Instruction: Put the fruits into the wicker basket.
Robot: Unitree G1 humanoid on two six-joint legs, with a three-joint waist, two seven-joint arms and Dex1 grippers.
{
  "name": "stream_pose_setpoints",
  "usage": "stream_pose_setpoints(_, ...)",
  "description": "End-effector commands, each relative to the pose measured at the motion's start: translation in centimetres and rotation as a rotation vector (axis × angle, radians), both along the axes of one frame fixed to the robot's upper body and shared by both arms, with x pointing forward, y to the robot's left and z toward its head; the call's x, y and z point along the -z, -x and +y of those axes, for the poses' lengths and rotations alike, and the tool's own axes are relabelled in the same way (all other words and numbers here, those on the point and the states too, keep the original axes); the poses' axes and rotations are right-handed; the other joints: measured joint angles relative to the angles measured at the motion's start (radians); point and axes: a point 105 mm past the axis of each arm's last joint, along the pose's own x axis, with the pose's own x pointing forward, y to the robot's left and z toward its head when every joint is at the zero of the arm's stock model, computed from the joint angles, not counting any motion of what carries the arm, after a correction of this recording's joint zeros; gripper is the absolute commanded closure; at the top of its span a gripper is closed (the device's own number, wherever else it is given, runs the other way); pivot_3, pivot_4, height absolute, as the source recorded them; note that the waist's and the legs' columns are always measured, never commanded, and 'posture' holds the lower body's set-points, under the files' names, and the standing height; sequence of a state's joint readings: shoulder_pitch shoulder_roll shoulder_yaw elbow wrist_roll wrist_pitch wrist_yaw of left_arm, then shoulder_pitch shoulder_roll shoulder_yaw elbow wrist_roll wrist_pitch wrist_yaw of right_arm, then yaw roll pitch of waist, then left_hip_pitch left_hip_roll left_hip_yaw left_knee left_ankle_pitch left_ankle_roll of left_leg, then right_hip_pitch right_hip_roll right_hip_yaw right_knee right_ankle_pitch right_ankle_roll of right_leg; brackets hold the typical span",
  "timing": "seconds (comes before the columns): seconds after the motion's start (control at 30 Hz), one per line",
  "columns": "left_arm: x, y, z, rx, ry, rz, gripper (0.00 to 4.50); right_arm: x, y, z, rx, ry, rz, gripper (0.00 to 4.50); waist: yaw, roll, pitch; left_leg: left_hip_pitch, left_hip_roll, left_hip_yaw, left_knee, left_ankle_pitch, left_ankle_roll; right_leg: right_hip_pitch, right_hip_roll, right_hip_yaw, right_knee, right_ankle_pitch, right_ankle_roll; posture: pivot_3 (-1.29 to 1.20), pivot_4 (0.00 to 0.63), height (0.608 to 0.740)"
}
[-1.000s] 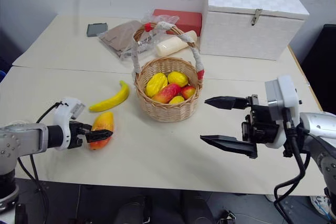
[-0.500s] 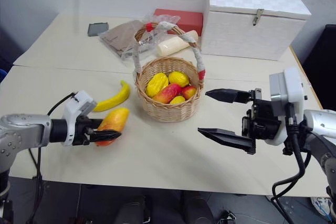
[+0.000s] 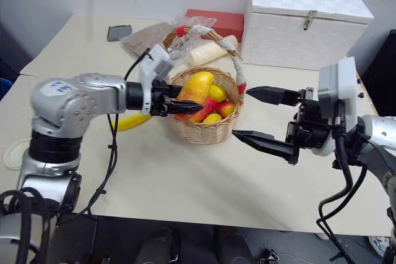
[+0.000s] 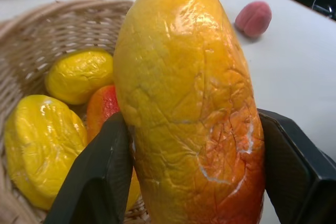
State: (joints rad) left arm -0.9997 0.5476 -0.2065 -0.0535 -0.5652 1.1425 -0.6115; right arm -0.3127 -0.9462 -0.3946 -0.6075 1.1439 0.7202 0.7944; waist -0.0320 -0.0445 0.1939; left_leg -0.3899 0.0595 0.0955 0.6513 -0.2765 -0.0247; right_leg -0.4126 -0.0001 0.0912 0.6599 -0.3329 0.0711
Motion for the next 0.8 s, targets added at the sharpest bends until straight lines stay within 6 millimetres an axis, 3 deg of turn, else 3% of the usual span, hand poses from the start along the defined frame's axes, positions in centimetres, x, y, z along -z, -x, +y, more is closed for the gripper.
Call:
stream_pose_setpoints(0.03,-1.4,-0.8,0.4,-0.008,-0.006,-0.096,0.02,-1.0,0.7,0.3,-0.002,0.011,-0.045,0.0,-0.002,0.0,0.0,0.0,0.0,0.0,0.0,0.0,0.0,0.0,0.0,0.0,0.0,0.0,0.0,0.0,0.15,0.74)
stream_pose_setpoints(0.17,-2.9,-0.1,1.3,0.022,0.067,-0.164,0.02,-0.9,0.7,0.5,0.003,0.007,-0.04,0.0,-0.002,0.0,0.0,0.0,0.0,0.0,0.0,0.0,0.002,0.0,0.0,0.0,0.001,0.0,0.0,0.0,0.15,0.74)
stream_pose_setpoints(0.27,-4.3,2.2,3.5,0.09,0.136,-0.2,0.02,-1.0,0.5,0.6,0.0,0.004,-0.038,0.0,-0.008,0.0,0.0,0.0,0.001,0.001,0.0,0.0,0.001,0.0,0.0,0.0,0.001,0.0,0.0,0.0,0.15,0.74)
stream_pose_setpoints(0.33,-3.8,3.6,6.8,0.098,0.074,-0.195,0.02,-1.0,0.4,0.6,-0.005,0.005,-0.035,0.0,-0.02,0.0,0.0,0.0,0.002,0.001,0.0,0.0,0.0,-0.001,0.0,0.0,0.001,0.0,0.0,0.0,0.15,0.74)
stream_pose_setpoints(0.43,-1.8,3.3,13.1,-0.043,-0.15,-0.175,0.02,-0.9,0.3,0.6,-0.02,0.025,-0.028,0.0,-0.032,0.0,0.0,0.001,0.002,0.001,-0.002,0.001,-0.002,-0.001,0.001,0.0,0.002,-0.001,-0.002,0.0,0.15,0.74)
stream_pose_setpoints(0.47,-1.5,3.3,14.4,-0.073,-0.193,-0.169,0.02,-0.8,0.3,0.5,-0.023,0.03,-0.026,0.0,-0.03,0.001,0.0,0.002,0.002,0.001,-0.002,0.001,-0.002,-0.001,0.0,0.0,0.002,-0.002,-0.003,0.0,0.15,0.74)
stream_pose_setpoints(0.57,-0.5,4.8,19.9,-0.14,-0.343,-0.08,0.02,-0.8,0.1,0.6,-0.025,0.039,-0.03,0.0,-0.026,0.0,0.001,0.002,0.002,0.0,-0.002,-0.001,0.003,0.0,0.0,-0.002,0.002,-0.002,-0.004,0.0,0.15,0.74)
stream_pose_setpoints(0.7,0.7,6.2,24.6,-0.195,-0.509,-0.012,0.02,-0.7,0.0,0.7,-0.03,0.036,-0.029,0.0,-0.022,0.0,0.001,0.002,0.001,0.0,-0.003,-0.003,0.006,0.0,-0.005,-0.003,0.001,-0.002,-0.006,0.0,0.15,0.74)
stream_pose_setpoints(0.8,1.2,5.4,25.9,-0.245,-0.507,-0.021,0.02,-0.6,0.0,0.7,-0.031,0.034,-0.024,0.0,-0.017,0.0,0.001,0.0,0.001,0.0,-0.003,-0.003,0.007,-0.001,-0.007,-0.007,0.0,-0.003,-0.007,0.0,0.15,0.74)
